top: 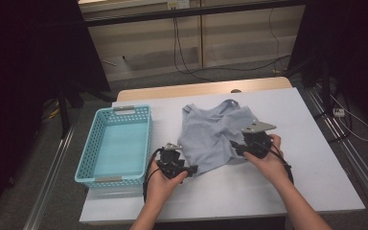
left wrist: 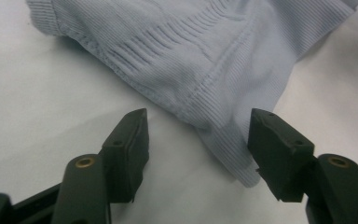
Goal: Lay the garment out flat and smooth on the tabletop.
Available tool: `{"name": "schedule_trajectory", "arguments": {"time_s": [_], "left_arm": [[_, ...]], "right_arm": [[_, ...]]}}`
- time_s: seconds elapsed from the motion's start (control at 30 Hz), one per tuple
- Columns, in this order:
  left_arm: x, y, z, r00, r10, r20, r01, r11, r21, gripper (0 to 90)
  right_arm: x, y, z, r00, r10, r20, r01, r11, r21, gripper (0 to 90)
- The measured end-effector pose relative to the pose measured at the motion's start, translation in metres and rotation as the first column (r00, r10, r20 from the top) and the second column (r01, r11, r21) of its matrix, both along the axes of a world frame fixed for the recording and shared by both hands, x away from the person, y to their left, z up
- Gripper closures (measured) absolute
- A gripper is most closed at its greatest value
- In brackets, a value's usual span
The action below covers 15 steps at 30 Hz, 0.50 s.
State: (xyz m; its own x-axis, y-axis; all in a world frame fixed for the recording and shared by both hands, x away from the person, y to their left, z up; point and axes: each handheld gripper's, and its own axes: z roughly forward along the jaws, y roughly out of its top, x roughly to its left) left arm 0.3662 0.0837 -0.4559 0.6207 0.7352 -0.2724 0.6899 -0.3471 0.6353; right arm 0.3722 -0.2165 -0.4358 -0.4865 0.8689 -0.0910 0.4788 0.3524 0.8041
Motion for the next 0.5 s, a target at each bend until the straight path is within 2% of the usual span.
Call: {"name": "schedule_trajectory", "arguments": {"time_s": [0.03, 0.1, 0.13, 0.17, 0.23, 0.27, 0.5], "left_arm": [[-0.001, -0.001, 0.000, 1.0000, 0.007, 0.006, -0.007, 1.0000, 0.003, 41.6], [-0.001, -0.001, 0.000, 0.9999, 0.008, -0.013, -0.009, 0.9999, -0.009, 48.4], [-0.002, -0.002, 0.000, 0.9999, 0.010, -0.012, -0.010, 0.9999, -0.007, 48.4], [-0.002, -0.002, 0.000, 0.9999, 0.008, -0.007, -0.008, 1.0000, 0.002, 50.6], [-0.003, -0.003, 0.000, 0.9999, 0.014, -0.004, -0.014, 0.9999, 0.007, 52.0], [-0.003, -0.003, 0.001, 0.9999, 0.010, -0.005, -0.010, 0.9999, 0.012, 54.9], [-0.005, -0.009, 0.002, 0.9998, 0.014, 0.012, -0.015, 0.9979, 0.063, 64.2]], "right_arm": [[-0.003, -0.007, -0.001, 0.9999, -0.014, 0.002, 0.014, 0.9998, 0.018, 41.3], [-0.010, -0.027, -0.004, 0.9984, -0.056, -0.014, 0.056, 0.9974, 0.045, 38.0], [-0.010, -0.027, -0.004, 0.9984, -0.056, -0.014, 0.056, 0.9974, 0.045, 38.0], [-0.014, -0.039, -0.007, 0.9969, -0.073, -0.029, 0.075, 0.9952, 0.063, 37.8], [-0.015, -0.044, -0.008, 0.9961, -0.083, -0.030, 0.085, 0.9939, 0.070, 37.8], [-0.018, -0.053, -0.010, 0.9946, -0.095, -0.042, 0.099, 0.9905, 0.096, 37.2], [-0.021, -0.074, -0.013, 0.9865, -0.158, -0.042, 0.162, 0.9821, 0.097, 33.9]]}}
